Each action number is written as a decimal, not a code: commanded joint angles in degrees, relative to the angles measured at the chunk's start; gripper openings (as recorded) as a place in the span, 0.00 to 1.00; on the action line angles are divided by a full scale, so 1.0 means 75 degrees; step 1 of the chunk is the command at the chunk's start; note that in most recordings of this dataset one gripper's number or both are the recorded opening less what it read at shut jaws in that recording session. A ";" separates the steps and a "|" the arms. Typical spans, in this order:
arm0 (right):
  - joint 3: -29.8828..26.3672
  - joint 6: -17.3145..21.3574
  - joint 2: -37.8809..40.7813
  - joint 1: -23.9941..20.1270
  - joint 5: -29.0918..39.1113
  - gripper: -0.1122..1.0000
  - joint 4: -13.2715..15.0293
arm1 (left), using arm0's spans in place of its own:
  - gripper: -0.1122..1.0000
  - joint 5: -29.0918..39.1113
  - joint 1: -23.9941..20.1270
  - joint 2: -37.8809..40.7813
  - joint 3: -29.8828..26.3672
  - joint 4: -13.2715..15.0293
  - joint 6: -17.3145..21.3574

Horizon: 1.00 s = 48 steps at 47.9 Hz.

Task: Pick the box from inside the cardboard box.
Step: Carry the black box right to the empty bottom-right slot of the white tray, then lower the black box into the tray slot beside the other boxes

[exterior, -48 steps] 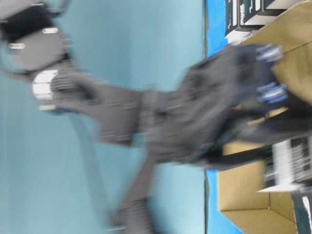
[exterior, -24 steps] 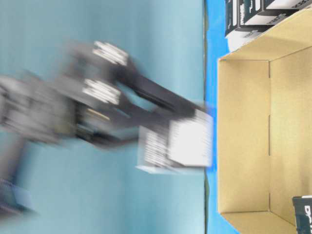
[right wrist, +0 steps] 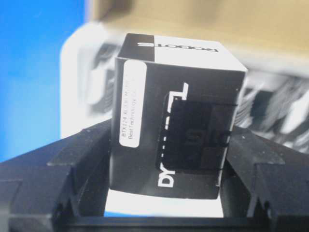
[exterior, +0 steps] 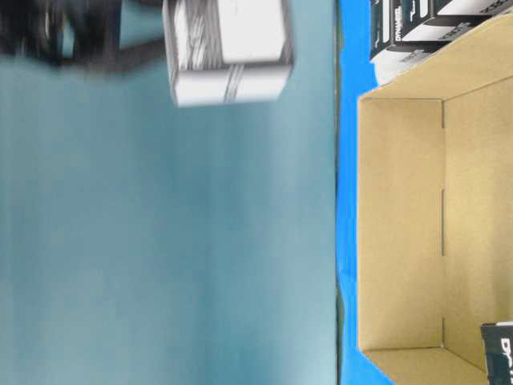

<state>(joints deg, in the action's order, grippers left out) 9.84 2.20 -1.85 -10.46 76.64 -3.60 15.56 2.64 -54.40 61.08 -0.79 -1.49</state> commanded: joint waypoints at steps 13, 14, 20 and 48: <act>0.2133 0.1770 -0.1289 -0.1066 -0.1242 0.67 -0.0094 | 0.04 -0.0035 0.0023 0.0012 -0.0082 -0.0012 -0.0012; 0.2273 0.1840 -0.1348 -0.1090 -0.1324 0.67 -0.0094 | 0.04 -0.0035 0.0023 0.0012 -0.0082 -0.0023 -0.0012; 0.3129 0.2027 -0.1500 -0.1219 -0.1781 0.67 -0.0094 | 0.04 -0.0023 0.0035 0.0012 -0.0082 -0.0023 -0.0012; 0.5133 0.2004 -0.1395 -0.1383 -0.4359 0.67 -0.0035 | 0.04 -0.0023 0.0070 0.0000 -0.0082 -0.0023 -0.0328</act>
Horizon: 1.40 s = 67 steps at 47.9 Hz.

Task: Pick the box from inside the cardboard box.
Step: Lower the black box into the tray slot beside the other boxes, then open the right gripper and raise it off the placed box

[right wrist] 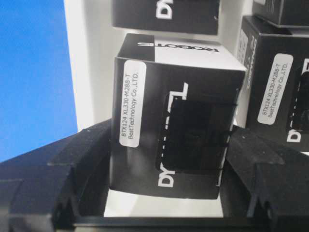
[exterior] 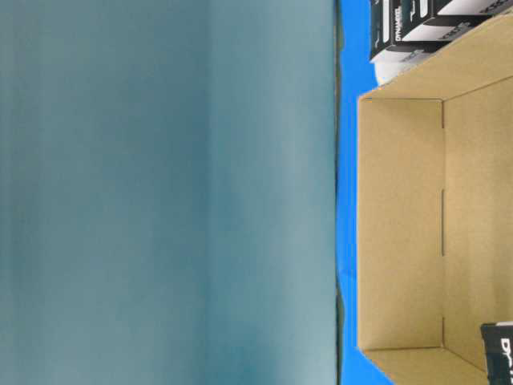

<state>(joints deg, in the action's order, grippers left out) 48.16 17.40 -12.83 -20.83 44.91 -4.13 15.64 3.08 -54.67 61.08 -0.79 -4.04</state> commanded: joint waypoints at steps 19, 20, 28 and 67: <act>0.0234 -0.0047 0.0340 0.0000 -0.0891 0.67 0.0047 | 0.04 -0.0047 0.0023 0.0035 -0.0082 -0.0023 -0.0023; 0.0234 -0.0047 0.0340 0.0000 -0.0891 0.67 0.0047 | 0.04 -0.0047 0.0012 0.0035 -0.0094 -0.0023 -0.0023; 0.0234 -0.0023 0.0328 0.0012 -0.0867 0.67 -0.0035 | 0.04 -0.0047 0.0012 0.0035 -0.0094 -0.0023 -0.0012; -0.0797 0.0516 -0.0891 0.0516 0.0047 0.99 -0.0141 | 0.04 -0.0047 0.0012 0.0023 -0.0082 -0.0023 -0.0035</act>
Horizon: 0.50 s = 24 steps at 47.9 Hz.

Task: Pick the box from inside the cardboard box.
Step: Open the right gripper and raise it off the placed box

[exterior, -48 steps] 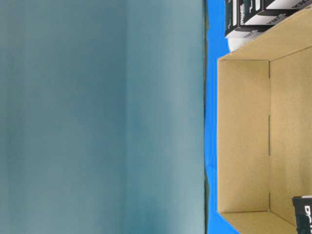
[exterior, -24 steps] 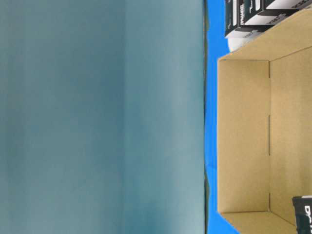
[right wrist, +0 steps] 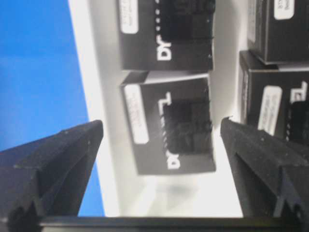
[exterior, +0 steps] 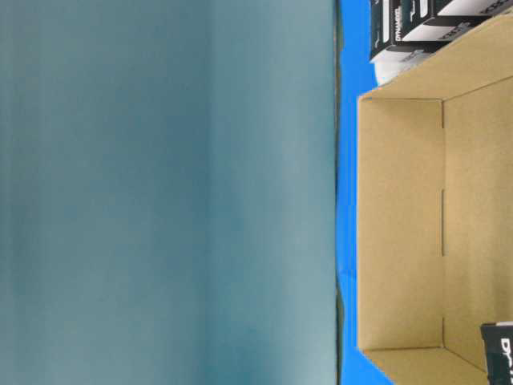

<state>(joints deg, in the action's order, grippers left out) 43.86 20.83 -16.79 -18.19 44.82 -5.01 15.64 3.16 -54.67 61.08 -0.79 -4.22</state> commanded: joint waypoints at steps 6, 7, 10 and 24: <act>-0.0398 0.0328 -0.1090 0.0504 -0.0234 0.99 0.0012 | 0.04 -0.0035 0.0012 0.0012 -0.0094 -0.0012 -0.0012; -0.0387 0.0363 -0.1230 0.0563 -0.0398 0.99 0.0023 | 0.04 -0.0047 0.0000 0.0012 -0.0082 -0.0023 -0.0012; -0.0352 0.0422 -0.1535 0.0645 -0.0773 0.99 0.0023 | 0.04 -0.0047 0.0012 -0.0012 -0.0094 -0.0012 0.0000; 0.0316 0.0387 -0.2754 0.0715 -0.3000 0.99 0.0105 | 0.04 -0.0047 0.0000 -0.0387 -0.0094 -0.0023 0.0012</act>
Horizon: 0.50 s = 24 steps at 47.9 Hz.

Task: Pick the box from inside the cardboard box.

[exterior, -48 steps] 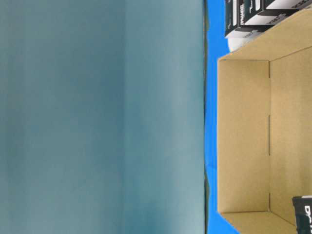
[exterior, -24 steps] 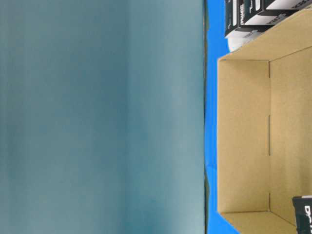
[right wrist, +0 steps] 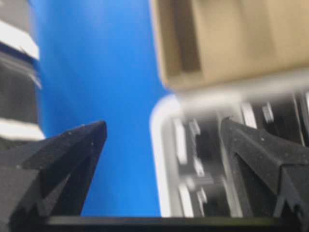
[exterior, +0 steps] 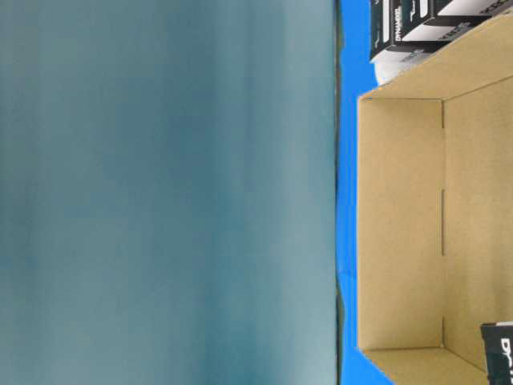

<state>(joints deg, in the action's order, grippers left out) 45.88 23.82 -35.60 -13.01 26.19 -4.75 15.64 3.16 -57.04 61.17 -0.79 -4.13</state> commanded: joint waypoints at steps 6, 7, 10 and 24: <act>0.0234 -0.0047 -0.0621 0.0012 -0.1102 0.99 0.0223 | 0.04 -0.0047 0.0000 -0.0258 -0.0105 -0.0023 0.0023; 0.0246 -0.0047 -0.0668 0.0023 -0.1160 0.99 0.0246 | 0.04 -0.0047 0.0012 -0.0281 -0.0105 -0.0023 0.0023; 0.0293 -0.0047 -0.0785 0.0023 -0.1266 0.99 0.0293 | 0.04 -0.0082 0.0000 -0.0387 -0.0117 -0.0023 0.0035; 0.0352 -0.0070 -0.1125 0.0023 -0.1523 0.99 0.0316 | 0.04 -0.0117 0.0000 -0.0750 -0.0141 -0.0023 0.0082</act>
<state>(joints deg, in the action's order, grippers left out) 49.04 23.47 -43.68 -12.92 16.08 -2.64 15.47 3.16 -62.49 61.08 -0.79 -3.69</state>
